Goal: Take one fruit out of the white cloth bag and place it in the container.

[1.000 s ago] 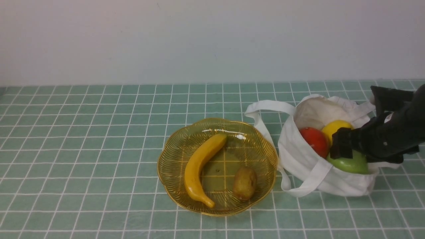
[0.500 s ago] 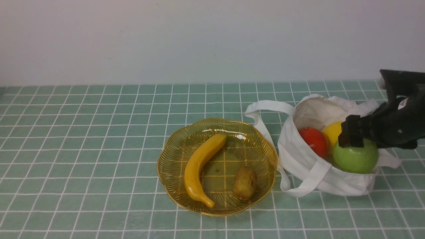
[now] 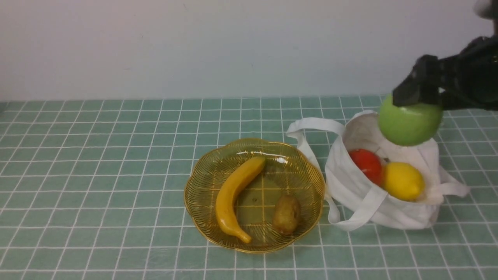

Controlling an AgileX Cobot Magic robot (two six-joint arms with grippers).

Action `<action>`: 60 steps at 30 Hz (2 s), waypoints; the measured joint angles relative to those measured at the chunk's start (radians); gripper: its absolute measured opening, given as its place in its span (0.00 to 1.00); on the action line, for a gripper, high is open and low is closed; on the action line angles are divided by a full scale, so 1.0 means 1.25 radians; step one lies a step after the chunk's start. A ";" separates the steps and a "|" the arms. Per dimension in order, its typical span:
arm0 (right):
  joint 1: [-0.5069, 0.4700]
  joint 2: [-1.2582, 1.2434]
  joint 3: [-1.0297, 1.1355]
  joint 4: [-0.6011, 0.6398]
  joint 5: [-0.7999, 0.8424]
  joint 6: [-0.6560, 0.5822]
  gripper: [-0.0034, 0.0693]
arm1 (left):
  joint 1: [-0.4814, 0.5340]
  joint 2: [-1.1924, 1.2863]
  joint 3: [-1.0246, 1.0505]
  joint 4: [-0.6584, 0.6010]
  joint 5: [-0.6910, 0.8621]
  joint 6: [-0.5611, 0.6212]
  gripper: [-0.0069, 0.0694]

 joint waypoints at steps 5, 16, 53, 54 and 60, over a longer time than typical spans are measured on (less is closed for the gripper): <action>0.122 0.047 0.000 0.115 -0.018 -0.102 0.86 | 0.000 0.000 0.000 0.000 0.000 0.000 0.08; 0.242 0.262 0.000 0.146 -0.157 -0.119 0.86 | 0.000 0.000 0.000 0.000 0.000 0.000 0.08; 0.195 0.335 -0.367 0.046 0.227 -0.017 0.65 | 0.000 0.000 0.000 0.000 0.000 -0.001 0.08; 0.193 0.328 -0.369 0.029 0.230 -0.009 0.59 | 0.000 0.000 0.000 0.000 0.000 -0.001 0.08; 0.191 0.249 -0.330 -0.056 0.236 0.039 0.12 | 0.000 0.000 0.000 0.000 0.000 -0.001 0.08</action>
